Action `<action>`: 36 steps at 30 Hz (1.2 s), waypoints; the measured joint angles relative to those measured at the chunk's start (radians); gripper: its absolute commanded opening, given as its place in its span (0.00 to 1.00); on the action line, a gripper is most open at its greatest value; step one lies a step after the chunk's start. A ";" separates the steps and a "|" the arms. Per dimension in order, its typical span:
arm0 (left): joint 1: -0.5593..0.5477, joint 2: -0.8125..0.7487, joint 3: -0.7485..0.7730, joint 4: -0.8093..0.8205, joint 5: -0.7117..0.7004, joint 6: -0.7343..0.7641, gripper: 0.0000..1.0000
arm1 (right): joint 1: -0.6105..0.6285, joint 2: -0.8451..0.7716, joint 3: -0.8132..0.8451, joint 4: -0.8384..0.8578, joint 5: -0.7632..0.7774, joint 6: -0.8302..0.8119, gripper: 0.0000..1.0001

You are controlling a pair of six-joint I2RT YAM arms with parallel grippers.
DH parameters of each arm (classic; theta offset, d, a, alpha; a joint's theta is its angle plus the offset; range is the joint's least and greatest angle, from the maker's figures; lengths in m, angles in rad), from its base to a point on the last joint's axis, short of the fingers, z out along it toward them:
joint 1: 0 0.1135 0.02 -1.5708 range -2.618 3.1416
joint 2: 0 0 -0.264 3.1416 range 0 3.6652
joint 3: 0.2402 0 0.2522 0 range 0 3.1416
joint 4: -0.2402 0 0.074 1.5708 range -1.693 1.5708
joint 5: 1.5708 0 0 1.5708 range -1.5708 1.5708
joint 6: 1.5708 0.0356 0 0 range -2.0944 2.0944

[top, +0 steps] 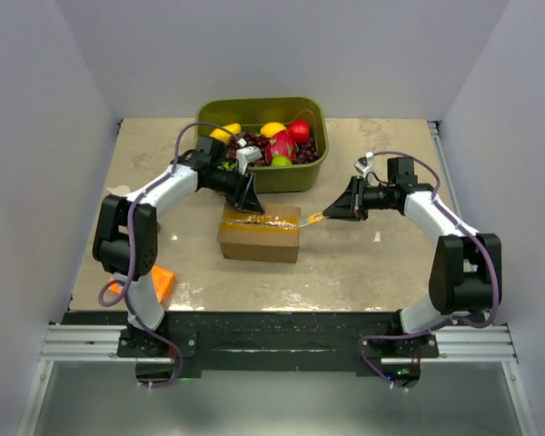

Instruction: Unpack the express box

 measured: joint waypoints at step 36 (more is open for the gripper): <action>0.042 -0.204 -0.190 0.220 -0.103 -0.175 0.00 | -0.128 0.057 0.208 -0.369 0.022 -0.311 0.00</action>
